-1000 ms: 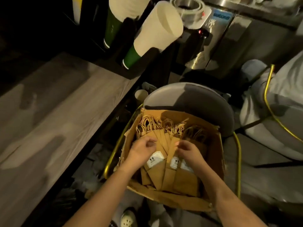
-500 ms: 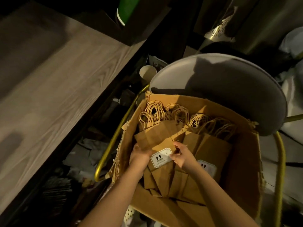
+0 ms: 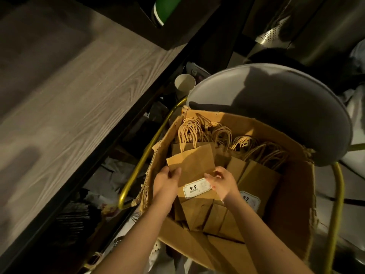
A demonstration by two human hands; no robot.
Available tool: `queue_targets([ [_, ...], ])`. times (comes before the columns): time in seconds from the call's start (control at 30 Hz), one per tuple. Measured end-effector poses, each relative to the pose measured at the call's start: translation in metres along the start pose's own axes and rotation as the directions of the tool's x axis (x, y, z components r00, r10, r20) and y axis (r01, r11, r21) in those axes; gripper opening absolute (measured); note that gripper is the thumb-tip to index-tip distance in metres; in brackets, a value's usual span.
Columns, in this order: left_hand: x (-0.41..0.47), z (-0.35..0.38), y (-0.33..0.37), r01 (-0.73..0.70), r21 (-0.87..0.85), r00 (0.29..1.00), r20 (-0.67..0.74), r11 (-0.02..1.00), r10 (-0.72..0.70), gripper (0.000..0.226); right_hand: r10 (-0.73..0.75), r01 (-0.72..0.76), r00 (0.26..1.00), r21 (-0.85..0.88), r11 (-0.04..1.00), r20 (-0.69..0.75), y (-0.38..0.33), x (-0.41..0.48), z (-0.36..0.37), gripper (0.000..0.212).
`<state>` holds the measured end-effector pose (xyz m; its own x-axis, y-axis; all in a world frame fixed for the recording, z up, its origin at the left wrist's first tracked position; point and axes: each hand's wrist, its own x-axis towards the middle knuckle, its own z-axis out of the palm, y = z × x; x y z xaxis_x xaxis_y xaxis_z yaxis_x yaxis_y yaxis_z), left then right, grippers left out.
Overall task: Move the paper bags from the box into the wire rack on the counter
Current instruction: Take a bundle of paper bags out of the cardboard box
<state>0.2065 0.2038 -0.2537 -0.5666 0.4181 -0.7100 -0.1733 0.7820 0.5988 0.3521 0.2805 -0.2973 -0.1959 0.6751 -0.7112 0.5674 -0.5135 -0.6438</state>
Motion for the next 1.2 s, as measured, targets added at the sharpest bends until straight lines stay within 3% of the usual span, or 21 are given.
queue_targets([
  [0.13, -0.013, -0.01, 0.006, -0.021, -0.067, 0.998, 0.064, 0.998, 0.025, 0.037, 0.002, -0.005, 1.0, 0.186, 0.983, 0.017, -0.011, -0.013, -0.003, 0.014],
  [0.23, -0.027, -0.014, 0.005, -0.037, 0.077, 0.982, 0.187, 0.996, 0.022, 0.046, 0.058, -0.063, 0.998, 0.344, 0.937, 0.025, -0.022, -0.02, -0.01, 0.039],
  [0.3, -0.036, -0.016, 0.004, -0.053, 0.193, 0.977, 0.211, 0.98, 0.012, 0.045, 0.085, -0.088, 0.996, 0.464, 0.881, 0.027, -0.032, -0.027, -0.017, 0.029],
  [0.33, -0.04, -0.016, 0.006, -0.072, 0.218, 0.978, 0.209, 0.973, 0.025, 0.042, 0.063, -0.068, 0.998, 0.465, 0.883, 0.027, -0.038, -0.033, -0.022, 0.022],
  [0.4, -0.047, -0.015, 0.011, -0.109, 0.218, 0.977, 0.202, 0.97, 0.064, 0.032, 0.023, -0.031, 0.999, 0.44, 0.898, 0.024, -0.046, -0.043, -0.03, 0.028],
  [0.53, -0.059, -0.011, 0.023, -0.171, 0.195, 0.972, 0.197, 0.966, 0.132, 0.024, 0.1, -0.058, 0.991, 0.405, 0.913, -0.084, -0.046, -0.057, -0.054, 0.025],
  [0.7, -0.067, -0.006, 0.023, -0.187, 0.158, 0.963, 0.225, 0.97, 0.149, 0.029, 0.2, -0.146, 0.964, 0.28, 0.949, -0.173, -0.009, -0.067, -0.087, 0.038],
  [1.03, -0.049, 0.013, -0.003, -0.209, 0.263, 0.968, 0.19, 0.942, 0.162, 0.027, 0.404, -0.349, 0.888, 0.252, 0.903, -0.218, 0.072, -0.05, -0.099, 0.071],
  [1.2, -0.043, 0.022, -0.005, -0.175, 0.293, 0.976, 0.18, 0.94, 0.125, 0.027, 0.456, -0.411, 0.842, 0.205, 0.889, -0.288, 0.084, -0.035, -0.089, 0.101],
])
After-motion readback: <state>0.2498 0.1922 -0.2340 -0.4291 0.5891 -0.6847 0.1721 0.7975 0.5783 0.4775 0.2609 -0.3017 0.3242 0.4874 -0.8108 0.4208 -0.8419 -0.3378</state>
